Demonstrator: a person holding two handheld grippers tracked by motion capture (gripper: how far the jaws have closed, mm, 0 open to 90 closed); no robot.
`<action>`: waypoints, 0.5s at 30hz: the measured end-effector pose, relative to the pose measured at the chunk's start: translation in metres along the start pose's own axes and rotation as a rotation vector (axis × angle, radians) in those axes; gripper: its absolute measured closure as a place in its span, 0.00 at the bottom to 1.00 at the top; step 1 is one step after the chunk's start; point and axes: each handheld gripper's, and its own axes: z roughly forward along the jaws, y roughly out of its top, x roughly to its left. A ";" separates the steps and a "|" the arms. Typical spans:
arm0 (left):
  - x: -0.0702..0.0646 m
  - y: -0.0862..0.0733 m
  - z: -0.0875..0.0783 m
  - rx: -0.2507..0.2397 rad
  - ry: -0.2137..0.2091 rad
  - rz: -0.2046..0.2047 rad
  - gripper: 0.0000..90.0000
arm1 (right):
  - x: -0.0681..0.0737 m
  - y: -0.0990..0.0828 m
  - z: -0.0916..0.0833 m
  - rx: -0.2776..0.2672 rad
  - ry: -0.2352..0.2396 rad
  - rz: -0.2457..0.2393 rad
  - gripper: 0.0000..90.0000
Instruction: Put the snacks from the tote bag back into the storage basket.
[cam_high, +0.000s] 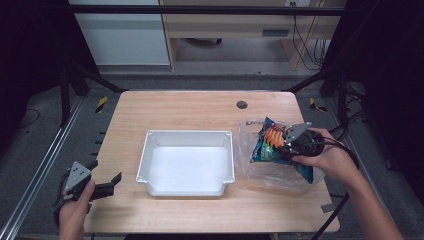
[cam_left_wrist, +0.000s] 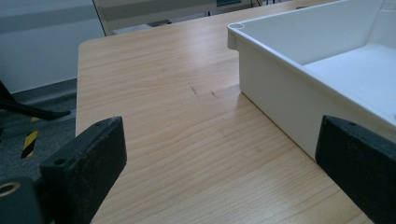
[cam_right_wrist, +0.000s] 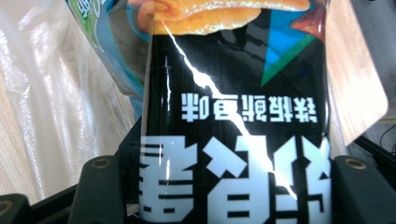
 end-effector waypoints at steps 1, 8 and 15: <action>0.000 0.000 0.000 0.002 0.000 0.002 0.02 | 0.000 -0.001 -0.002 -0.008 -0.005 0.005 0.43; 0.000 0.000 0.000 0.001 -0.001 -0.001 0.02 | 0.000 -0.001 -0.013 -0.064 -0.014 0.041 0.43; 0.001 -0.001 0.000 0.001 0.001 -0.008 0.02 | 0.002 0.007 -0.021 -0.089 -0.030 0.026 0.43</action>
